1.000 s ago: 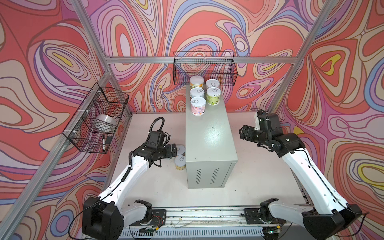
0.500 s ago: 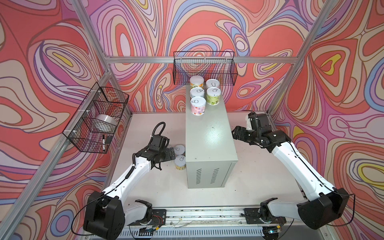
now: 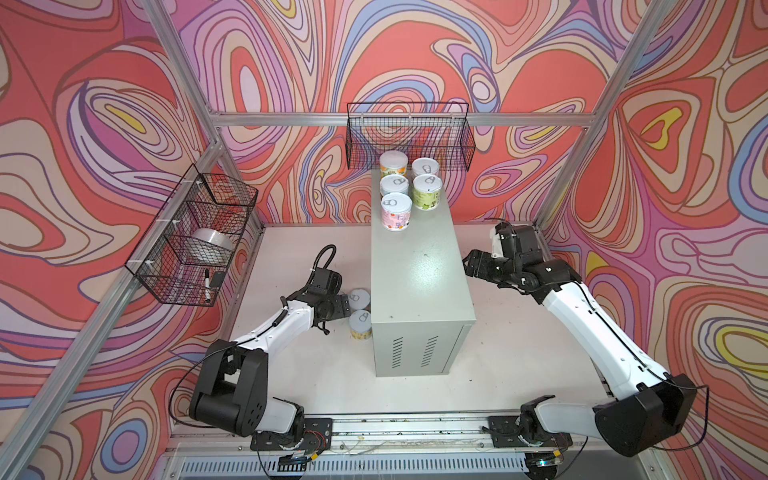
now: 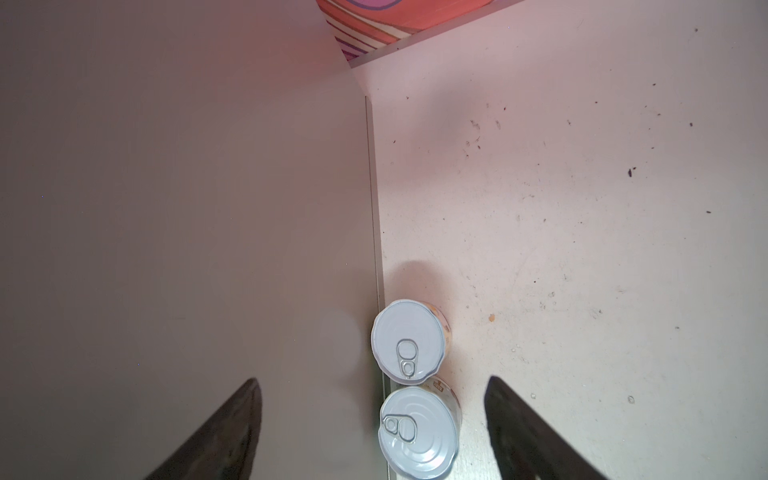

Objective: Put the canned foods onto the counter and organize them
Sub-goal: 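Lower the left gripper and close it on a light-blue can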

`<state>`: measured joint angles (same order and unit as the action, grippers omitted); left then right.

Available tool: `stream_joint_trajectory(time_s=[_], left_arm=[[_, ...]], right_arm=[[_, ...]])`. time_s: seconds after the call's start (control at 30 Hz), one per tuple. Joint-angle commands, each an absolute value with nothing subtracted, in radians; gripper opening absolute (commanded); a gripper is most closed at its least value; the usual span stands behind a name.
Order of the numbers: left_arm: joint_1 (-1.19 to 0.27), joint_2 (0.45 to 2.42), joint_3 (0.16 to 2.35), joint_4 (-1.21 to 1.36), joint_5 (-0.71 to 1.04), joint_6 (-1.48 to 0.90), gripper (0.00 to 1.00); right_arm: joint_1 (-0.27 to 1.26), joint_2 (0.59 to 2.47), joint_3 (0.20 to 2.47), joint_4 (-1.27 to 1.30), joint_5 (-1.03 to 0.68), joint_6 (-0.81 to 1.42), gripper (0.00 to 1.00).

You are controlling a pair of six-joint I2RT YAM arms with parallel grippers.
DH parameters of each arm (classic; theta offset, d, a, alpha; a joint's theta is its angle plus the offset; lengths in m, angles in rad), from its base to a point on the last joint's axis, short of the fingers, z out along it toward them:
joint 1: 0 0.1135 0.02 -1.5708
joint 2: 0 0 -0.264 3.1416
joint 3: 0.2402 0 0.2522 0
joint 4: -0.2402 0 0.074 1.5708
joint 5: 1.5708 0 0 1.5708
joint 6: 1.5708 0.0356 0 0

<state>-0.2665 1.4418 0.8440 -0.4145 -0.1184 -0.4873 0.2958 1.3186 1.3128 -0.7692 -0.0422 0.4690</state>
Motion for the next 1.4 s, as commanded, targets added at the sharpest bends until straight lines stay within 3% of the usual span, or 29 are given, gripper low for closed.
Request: stream_joint_trajectory(time_s=[0.0,0.73,1.2,1.37], left_arm=[[-0.244,1.455,0.866,-0.388,-0.161,-0.497,0.95],[-0.201,1.688,0.998,-0.232,-0.15,-0.528,0.97],[-0.201,1.747,1.013,-0.29,-0.207,-0.549,0.86],[-0.201,1.789,1.059,-0.339,-0.194,-0.54,0.68]], right_arm=[[0.296,1.322,1.316,-0.743,-0.038,0.463,0.86],[0.296,1.345,1.28,-0.687,-0.064,0.465,0.86],[0.296,1.33,1.253,-0.67,-0.059,0.463,0.86],[0.296,1.321,1.249,-0.659,-0.055,0.463,0.86]])
